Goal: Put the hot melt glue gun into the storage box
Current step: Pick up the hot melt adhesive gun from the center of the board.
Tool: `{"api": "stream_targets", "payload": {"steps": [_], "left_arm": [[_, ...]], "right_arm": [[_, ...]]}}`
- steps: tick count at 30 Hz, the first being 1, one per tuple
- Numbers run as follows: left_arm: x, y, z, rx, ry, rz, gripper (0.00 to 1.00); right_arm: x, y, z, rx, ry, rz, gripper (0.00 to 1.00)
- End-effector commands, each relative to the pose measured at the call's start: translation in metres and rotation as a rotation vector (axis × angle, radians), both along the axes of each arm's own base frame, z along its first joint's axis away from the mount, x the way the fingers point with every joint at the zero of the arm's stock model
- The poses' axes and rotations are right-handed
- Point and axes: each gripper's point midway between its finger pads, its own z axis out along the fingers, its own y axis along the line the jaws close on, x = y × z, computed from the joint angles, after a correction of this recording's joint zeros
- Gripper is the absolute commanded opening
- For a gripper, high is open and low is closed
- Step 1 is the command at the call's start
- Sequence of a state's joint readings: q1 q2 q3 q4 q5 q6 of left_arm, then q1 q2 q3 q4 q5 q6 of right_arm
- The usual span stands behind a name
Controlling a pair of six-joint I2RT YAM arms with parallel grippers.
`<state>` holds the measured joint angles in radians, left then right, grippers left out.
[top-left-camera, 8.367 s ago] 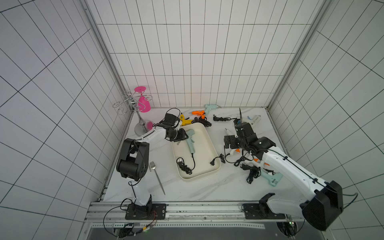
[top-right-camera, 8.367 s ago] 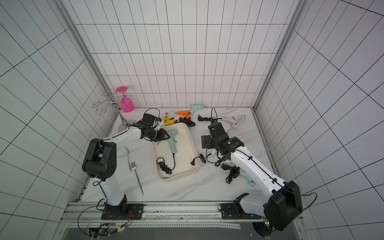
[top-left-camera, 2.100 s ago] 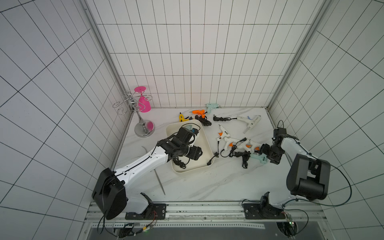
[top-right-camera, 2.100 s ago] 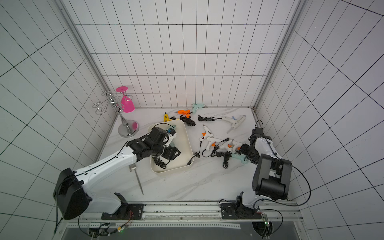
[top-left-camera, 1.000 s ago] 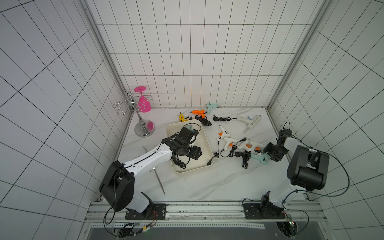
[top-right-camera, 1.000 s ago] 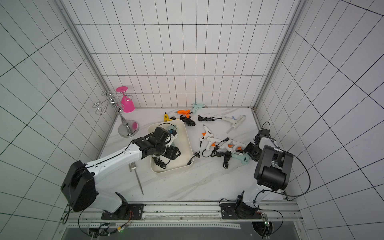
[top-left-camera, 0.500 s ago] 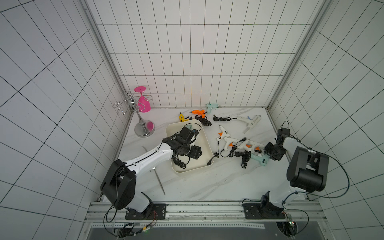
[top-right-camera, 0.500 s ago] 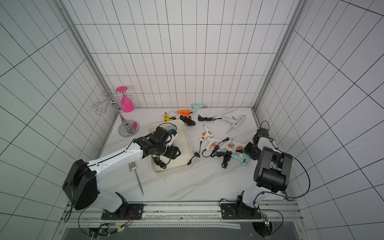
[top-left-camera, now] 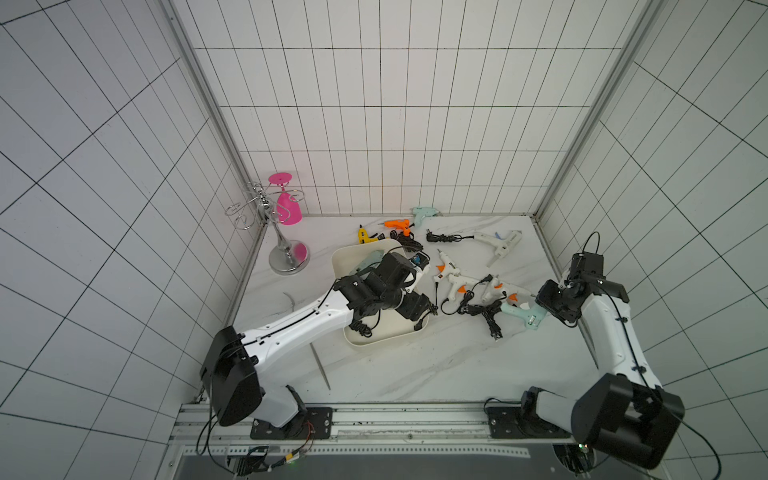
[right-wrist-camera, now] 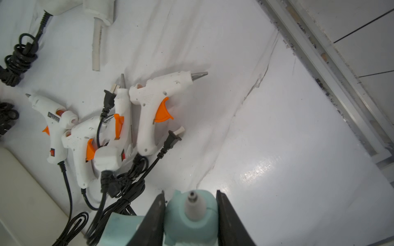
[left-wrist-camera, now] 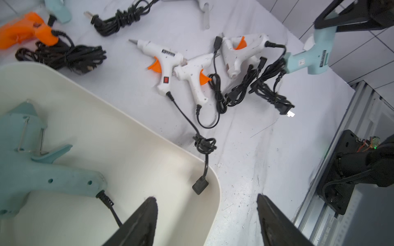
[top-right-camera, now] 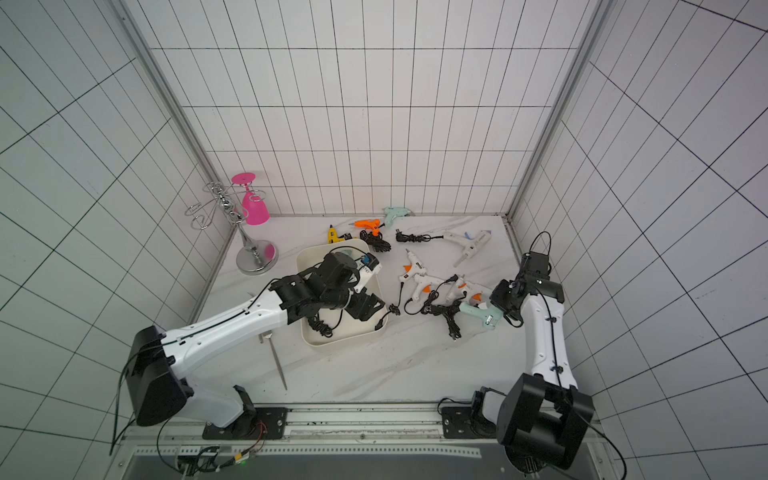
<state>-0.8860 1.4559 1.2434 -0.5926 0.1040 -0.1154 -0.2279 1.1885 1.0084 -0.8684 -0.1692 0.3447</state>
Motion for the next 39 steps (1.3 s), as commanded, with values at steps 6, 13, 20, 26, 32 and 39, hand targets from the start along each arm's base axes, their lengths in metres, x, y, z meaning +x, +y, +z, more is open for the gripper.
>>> {"api": "stream_targets", "payload": {"steps": [6,13,20,26,32,39], "left_arm": [[-0.017,-0.053,0.037,0.076,-0.382,-0.199,0.78],[-0.025,-0.094,-0.014,0.381,-0.615,-0.276,0.78],[-0.015,-0.130,-0.040,0.484,-0.713,-0.279,0.78],[-0.005,-0.149,-0.043,0.509,-0.802,-0.279,0.79],[-0.002,-0.159,-0.079,0.576,-0.805,-0.367,0.78],[0.000,-0.149,-0.102,0.612,-0.788,-0.386,0.76]], "right_arm": [[-0.003,0.046,0.031,0.175,-0.058,0.095,0.12],[0.003,0.074,0.023,0.287,-0.024,0.162,0.12],[0.009,0.098,0.012,0.311,0.034,0.234,0.12],[0.006,0.112,0.008,0.339,0.076,0.273,0.13],[0.003,0.124,0.013,0.400,0.085,0.306,0.13],[-0.002,0.128,0.021,0.406,0.098,0.341,0.13]]}}
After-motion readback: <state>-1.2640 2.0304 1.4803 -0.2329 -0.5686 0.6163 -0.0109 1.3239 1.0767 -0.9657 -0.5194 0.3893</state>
